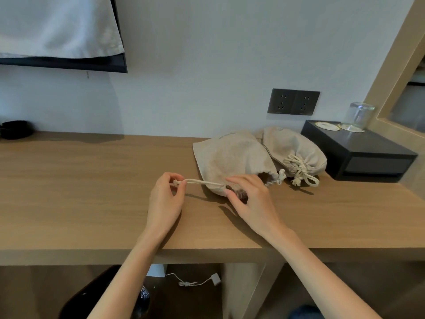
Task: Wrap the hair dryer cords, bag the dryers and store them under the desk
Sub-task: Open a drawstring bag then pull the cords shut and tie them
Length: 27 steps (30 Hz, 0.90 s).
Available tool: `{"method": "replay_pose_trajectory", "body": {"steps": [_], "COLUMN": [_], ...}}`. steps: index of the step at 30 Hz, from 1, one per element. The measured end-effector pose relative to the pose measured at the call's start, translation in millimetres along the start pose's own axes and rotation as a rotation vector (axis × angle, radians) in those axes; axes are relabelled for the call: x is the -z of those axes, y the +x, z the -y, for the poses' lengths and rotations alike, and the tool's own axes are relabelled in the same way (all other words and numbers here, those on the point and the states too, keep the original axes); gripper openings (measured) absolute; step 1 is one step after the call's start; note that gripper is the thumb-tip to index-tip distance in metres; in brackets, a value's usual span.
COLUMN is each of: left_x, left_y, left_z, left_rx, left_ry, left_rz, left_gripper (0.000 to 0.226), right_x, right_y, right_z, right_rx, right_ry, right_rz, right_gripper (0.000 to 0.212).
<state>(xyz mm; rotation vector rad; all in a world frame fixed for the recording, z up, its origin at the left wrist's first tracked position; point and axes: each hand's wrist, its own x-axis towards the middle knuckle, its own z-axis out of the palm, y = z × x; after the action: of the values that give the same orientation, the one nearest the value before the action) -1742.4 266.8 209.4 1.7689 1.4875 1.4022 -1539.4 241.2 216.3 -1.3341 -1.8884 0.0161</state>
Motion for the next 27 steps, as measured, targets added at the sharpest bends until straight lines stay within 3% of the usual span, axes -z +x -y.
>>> {"method": "replay_pose_trajectory", "body": {"steps": [5,10,15,19,27], "left_x": [-9,-38,-82,-108,-126], "left_y": [-3,-6,3,8,16], "left_z": [-5,-40,-75,-82,-69], "left_rx": [-0.158,-0.342,-0.576,-0.667,-0.657], "left_ry": [0.166,0.170,0.153,0.278,0.270], "left_rz": [-0.046,0.005,0.210,0.323,0.309], "left_gripper": [0.022,0.024,0.040,0.054,0.034], "right_x": [29,54,67,71,81], "right_y": [-5,-13,-16,-12,0], "right_z": [-11,-34,-56,-59,-53], "right_rx": [0.075,-0.063,-0.347,-0.393,-0.390], "right_ry": [-0.105,-0.107,0.168,0.333,0.388], "right_rz": [-0.244,-0.485,-0.332,-0.170,-0.045], "right_gripper": [0.022,0.021,0.020,0.020,0.006]}}
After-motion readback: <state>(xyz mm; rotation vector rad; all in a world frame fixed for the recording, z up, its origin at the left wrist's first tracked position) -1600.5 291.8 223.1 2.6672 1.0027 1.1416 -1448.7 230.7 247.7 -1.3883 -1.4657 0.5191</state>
